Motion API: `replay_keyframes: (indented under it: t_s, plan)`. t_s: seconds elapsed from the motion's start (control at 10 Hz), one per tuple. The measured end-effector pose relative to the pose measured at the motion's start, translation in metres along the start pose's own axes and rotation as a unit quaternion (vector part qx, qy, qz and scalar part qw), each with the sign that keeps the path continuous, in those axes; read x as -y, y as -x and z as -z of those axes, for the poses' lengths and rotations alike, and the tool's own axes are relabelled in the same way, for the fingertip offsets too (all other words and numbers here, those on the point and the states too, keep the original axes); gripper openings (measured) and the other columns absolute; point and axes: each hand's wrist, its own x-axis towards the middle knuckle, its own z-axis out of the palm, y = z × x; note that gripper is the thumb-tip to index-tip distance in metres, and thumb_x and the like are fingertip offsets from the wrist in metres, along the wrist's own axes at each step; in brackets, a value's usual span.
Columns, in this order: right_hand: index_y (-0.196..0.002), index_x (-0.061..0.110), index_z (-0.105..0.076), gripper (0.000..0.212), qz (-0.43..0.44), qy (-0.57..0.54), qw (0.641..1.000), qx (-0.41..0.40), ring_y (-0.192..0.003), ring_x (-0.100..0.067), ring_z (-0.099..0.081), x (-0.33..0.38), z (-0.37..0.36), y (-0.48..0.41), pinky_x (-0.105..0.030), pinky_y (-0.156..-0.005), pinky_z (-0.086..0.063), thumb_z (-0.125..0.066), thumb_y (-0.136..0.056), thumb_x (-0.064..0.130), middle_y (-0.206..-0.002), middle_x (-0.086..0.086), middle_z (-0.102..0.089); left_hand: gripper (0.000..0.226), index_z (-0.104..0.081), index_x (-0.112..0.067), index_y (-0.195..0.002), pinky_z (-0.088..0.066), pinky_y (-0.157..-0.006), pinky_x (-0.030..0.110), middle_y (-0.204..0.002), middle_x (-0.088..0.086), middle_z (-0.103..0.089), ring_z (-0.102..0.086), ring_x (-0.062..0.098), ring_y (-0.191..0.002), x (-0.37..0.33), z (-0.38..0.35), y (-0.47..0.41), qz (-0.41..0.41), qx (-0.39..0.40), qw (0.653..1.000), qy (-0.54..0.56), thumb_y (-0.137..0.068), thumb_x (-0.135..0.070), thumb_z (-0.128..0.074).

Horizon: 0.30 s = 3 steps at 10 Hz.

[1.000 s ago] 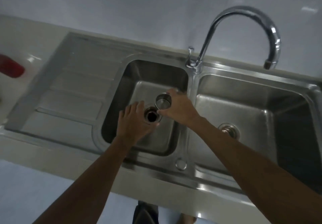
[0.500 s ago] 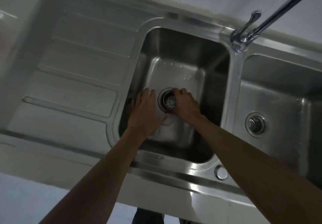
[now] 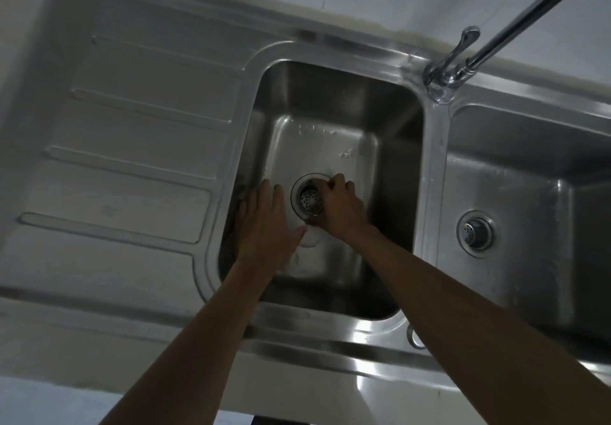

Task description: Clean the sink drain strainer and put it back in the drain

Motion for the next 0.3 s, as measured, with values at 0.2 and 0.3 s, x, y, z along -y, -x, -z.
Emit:
replay_keyframes:
  t_s: [0.2,0.3]
  plan:
    - [-0.149,0.022,-0.042,0.08,0.006,-0.023,1.0,-0.004,-0.122,-0.035,-0.049,-0.001,0.017,0.02,-0.046,-0.094,-0.052,-0.081,-0.082,0.043,-0.138,-0.013,-0.045,0.097,-0.023,-0.015,-0.158,-0.026,-0.121,0.048,-0.165,0.009,-0.024,-0.026,0.03,-0.151,-0.009,0.012,0.006,-0.001,-0.009,0.999,-0.034,-0.087,-0.071,-0.058]
    - [-0.144,0.015,-0.048,0.065,0.031,-0.021,0.999,-0.034,-0.121,-0.034,-0.055,-0.003,0.034,0.031,-0.044,-0.093,-0.053,-0.073,-0.089,0.04,-0.134,-0.015,-0.054,0.093,-0.035,-0.016,-0.15,-0.035,-0.114,0.047,-0.154,0.009,-0.04,-0.041,0.03,-0.141,-0.022,0.026,0.011,-0.003,-0.036,0.998,-0.045,-0.083,-0.074,-0.061]
